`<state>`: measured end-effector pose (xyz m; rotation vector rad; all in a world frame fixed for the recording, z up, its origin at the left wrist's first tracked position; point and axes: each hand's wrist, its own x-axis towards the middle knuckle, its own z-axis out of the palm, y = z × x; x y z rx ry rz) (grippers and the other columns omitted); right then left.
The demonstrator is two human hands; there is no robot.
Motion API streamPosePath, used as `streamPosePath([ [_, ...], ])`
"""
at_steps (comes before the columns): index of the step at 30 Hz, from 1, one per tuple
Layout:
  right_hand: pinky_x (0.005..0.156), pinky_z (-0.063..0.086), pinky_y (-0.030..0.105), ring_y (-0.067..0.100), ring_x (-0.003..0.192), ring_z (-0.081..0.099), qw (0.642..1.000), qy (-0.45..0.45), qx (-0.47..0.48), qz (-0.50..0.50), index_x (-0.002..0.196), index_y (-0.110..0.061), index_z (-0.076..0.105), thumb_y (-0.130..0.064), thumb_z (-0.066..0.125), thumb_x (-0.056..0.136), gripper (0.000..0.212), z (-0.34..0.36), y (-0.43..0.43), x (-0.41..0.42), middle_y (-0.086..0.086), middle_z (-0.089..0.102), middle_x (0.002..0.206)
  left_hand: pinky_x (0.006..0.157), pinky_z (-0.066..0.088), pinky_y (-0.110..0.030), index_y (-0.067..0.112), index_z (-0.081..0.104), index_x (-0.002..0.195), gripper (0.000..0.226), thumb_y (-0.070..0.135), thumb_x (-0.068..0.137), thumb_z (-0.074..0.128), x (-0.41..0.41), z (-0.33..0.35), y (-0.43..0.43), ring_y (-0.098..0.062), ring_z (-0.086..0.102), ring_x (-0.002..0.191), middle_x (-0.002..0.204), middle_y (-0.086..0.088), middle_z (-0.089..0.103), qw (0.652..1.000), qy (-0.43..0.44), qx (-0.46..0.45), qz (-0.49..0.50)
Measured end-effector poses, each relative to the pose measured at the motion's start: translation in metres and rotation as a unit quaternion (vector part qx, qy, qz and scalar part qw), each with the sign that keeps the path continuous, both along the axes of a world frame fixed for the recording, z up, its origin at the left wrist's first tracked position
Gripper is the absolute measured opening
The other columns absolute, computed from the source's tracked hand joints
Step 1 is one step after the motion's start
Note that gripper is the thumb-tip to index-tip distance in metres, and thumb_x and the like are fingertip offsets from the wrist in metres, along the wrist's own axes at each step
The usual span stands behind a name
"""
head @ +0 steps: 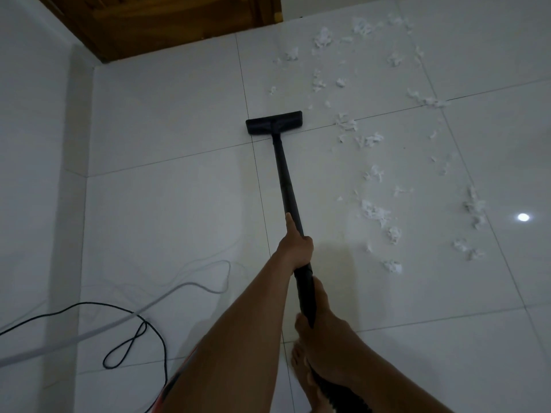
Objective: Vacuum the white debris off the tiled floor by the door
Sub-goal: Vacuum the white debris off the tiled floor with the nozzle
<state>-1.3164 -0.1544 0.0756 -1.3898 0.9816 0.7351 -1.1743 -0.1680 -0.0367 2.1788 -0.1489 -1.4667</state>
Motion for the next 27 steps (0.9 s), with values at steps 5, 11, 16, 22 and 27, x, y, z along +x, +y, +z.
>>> streamPosePath([
  [5, 0.036, 0.041, 0.016, 0.007, 0.044, 0.055, 1.0, 0.008, -0.005, 0.001, 0.156, -0.043, -0.022, -0.031, 0.032, 0.111, 0.072, 0.001, -0.017, 0.019, 0.015, 0.066, 0.107, 0.086, 0.048, -0.034, 0.035, -0.02, 0.157, 0.081, 0.019, 0.105, 0.039, 0.018, -0.005, -0.016, -0.024, 0.055, 0.098, 0.148, -0.013, 0.046, 1.0, -0.006, 0.0, 0.003],
  [11, 0.032, 0.036, 0.011, 0.008, 0.05, 0.058, 1.0, 0.007, -0.01, 0.016, 0.158, -0.04, -0.021, -0.03, 0.033, 0.11, 0.073, 0.02, -0.032, 0.036, 0.007, 0.057, 0.102, 0.094, 0.051, -0.037, 0.034, -0.02, 0.157, 0.082, 0.018, 0.104, 0.04, 0.034, 0.013, -0.028, -0.027, 0.057, 0.104, 0.149, -0.013, 0.045, 1.0, -0.005, 0.012, 0.002],
  [16, 0.032, 0.036, 0.012, 0.008, 0.042, 0.051, 1.0, 0.001, 0.008, 0.007, 0.16, -0.04, -0.008, -0.025, 0.039, 0.109, 0.07, 0.072, -0.044, 0.041, 0.009, 0.058, 0.086, 0.099, 0.052, -0.043, 0.031, -0.02, 0.158, 0.085, 0.017, 0.102, 0.043, 0.038, 0.057, -0.032, -0.033, 0.058, 0.117, 0.147, -0.016, 0.046, 0.999, 0.02, 0.038, 0.013],
  [22, 0.04, 0.048, 0.022, 0.016, 0.043, 0.059, 0.996, 0.035, 0.068, -0.04, 0.158, -0.04, 0.008, -0.022, 0.044, 0.107, 0.064, 0.124, -0.053, 0.051, 0.016, 0.06, 0.081, 0.094, 0.057, -0.042, 0.034, -0.012, 0.159, 0.085, 0.014, 0.1, 0.045, 0.042, 0.1, -0.031, -0.028, 0.064, 0.109, 0.137, -0.018, 0.053, 0.994, 0.078, 0.059, 0.053],
  [27, 0.048, 0.053, 0.032, 0.024, 0.051, 0.059, 0.989, 0.054, 0.113, -0.072, 0.154, -0.042, 0.015, -0.017, 0.044, 0.104, 0.063, 0.132, -0.069, 0.071, 0.019, 0.059, 0.078, 0.084, 0.057, -0.037, 0.03, -0.002, 0.161, 0.08, 0.01, 0.1, 0.046, 0.059, 0.108, -0.044, -0.024, 0.059, 0.093, 0.136, -0.022, 0.055, 0.992, 0.086, 0.05, 0.08],
])
